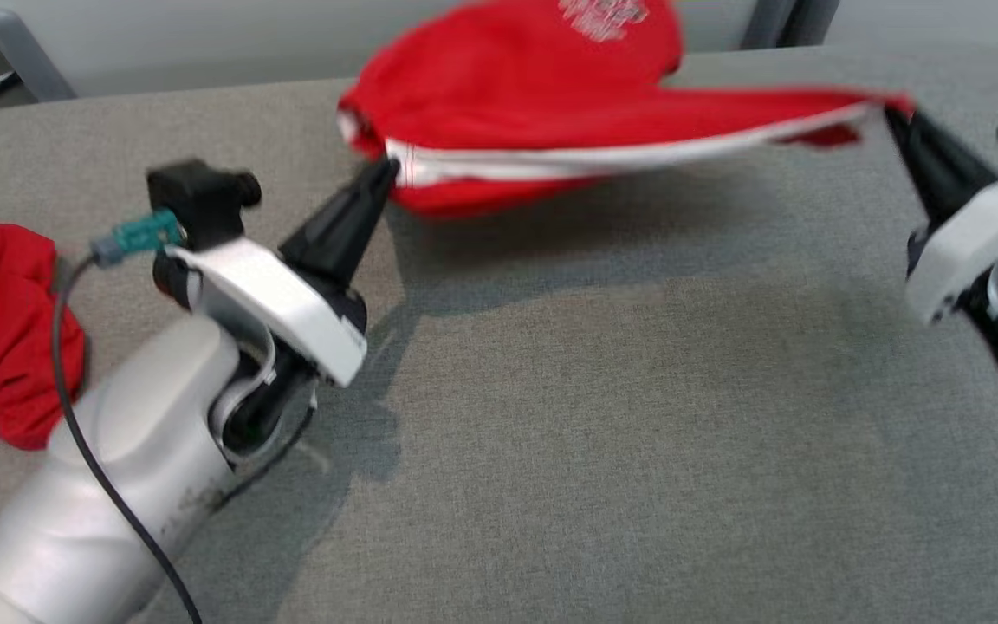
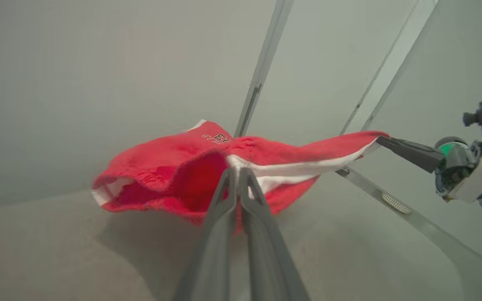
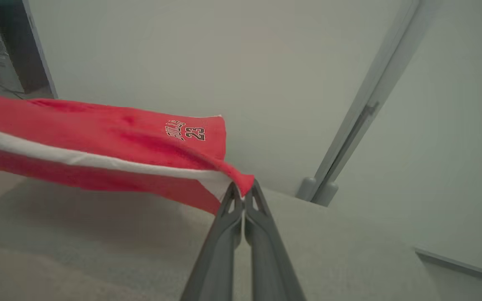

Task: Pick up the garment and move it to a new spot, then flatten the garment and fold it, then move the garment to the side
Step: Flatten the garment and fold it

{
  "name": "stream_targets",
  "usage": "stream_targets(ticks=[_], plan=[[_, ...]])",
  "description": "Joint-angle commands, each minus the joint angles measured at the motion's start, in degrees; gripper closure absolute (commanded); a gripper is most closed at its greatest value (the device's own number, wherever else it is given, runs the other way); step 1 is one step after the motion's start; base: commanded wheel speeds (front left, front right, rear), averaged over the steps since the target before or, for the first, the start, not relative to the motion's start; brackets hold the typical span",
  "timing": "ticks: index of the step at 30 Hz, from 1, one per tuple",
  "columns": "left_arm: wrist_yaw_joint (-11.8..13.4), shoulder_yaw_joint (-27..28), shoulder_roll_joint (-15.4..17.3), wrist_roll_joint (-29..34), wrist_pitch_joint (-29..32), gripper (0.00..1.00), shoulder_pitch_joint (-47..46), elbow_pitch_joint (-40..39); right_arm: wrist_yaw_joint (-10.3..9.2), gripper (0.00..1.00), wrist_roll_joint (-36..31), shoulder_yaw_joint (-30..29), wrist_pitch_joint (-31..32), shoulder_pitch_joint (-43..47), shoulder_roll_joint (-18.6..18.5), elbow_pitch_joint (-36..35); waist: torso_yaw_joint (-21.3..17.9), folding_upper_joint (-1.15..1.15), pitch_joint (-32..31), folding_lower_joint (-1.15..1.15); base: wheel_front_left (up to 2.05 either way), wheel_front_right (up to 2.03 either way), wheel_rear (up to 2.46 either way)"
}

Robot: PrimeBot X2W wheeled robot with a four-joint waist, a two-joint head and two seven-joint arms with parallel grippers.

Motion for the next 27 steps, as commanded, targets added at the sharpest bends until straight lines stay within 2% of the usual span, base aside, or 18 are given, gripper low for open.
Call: stream_targets(ticks=[1, 4, 7, 18, 23, 27], plan=[[-0.4, 1.5, 1.2, -0.8, -0.9, 1.00, -0.9, -0.4, -0.19, 1.00, 1.4, 0.3, -0.3, 2.8, -1.0, -0.2, 0.0, 0.00, 1.4, 0.00, 0.00, 0.00, 0.00], [-0.4, -0.4, 1.0, -0.8, -1.2, 1.00, 3.2, 1.5, -0.19, 1.00, 4.1, 0.5, -0.9, 8.8, -0.8, 0.1, -0.1, 0.00, 2.2, 0.00, 0.00, 0.00, 0.00], [-0.4, 1.4, 1.1, 0.9, -1.2, 1.00, 7.3, -0.2, -0.19, 1.00, 5.0, 0.0, -1.4, 13.8, -1.1, -1.3, 0.1, 0.00, 1.9, 0.00, 0.00, 0.00, 0.00], [-0.4, 4.4, 5.8, 14.0, -1.3, 1.00, 23.6, -11.5, -0.19, 1.00, 1.1, -6.2, -1.7, 31.6, -3.8, -9.9, 1.7, 0.00, -2.3, 0.00, 0.00, 0.00, 0.00], [-0.4, 3.7, 6.1, 16.7, -1.3, 1.00, 28.3, -12.3, -0.19, 1.00, -0.3, -8.7, -1.3, 36.4, -3.4, -11.5, 2.3, 0.00, -3.5, 0.00, 0.00, 0.00, 0.00], [-0.4, 2.1, 6.2, 19.5, -1.3, 1.00, 30.6, -9.8, -0.19, 1.00, -1.5, -11.9, 1.2, 41.4, -2.3, -13.9, 2.7, 0.00, -4.6, 0.00, 0.00, 0.00, 0.00]])
